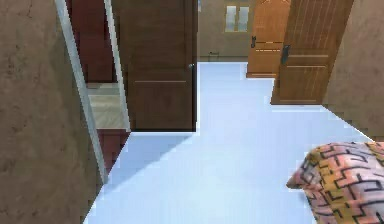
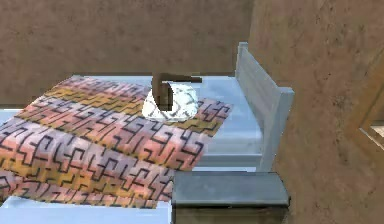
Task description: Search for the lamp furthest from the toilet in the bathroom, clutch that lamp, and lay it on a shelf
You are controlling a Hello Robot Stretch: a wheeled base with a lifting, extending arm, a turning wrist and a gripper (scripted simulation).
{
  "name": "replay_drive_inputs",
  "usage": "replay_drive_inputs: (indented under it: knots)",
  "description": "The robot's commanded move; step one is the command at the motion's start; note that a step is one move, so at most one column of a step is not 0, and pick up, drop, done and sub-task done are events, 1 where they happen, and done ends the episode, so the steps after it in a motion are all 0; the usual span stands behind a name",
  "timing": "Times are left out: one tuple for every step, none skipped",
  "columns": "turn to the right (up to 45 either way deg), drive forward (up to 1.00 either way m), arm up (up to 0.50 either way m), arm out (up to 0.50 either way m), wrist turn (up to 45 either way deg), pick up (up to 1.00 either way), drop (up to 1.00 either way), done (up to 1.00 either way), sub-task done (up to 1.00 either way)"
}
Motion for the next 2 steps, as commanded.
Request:
replay_drive_inputs:
  knots:
    - [15.0, 0.00, 0.00, 0.00, 0.0, 0.00, 0.00, 0.00, 0.00]
    - [0.0, 1.00, 0.00, 0.00, 0.0, 0.00, 0.00, 0.00, 0.00]
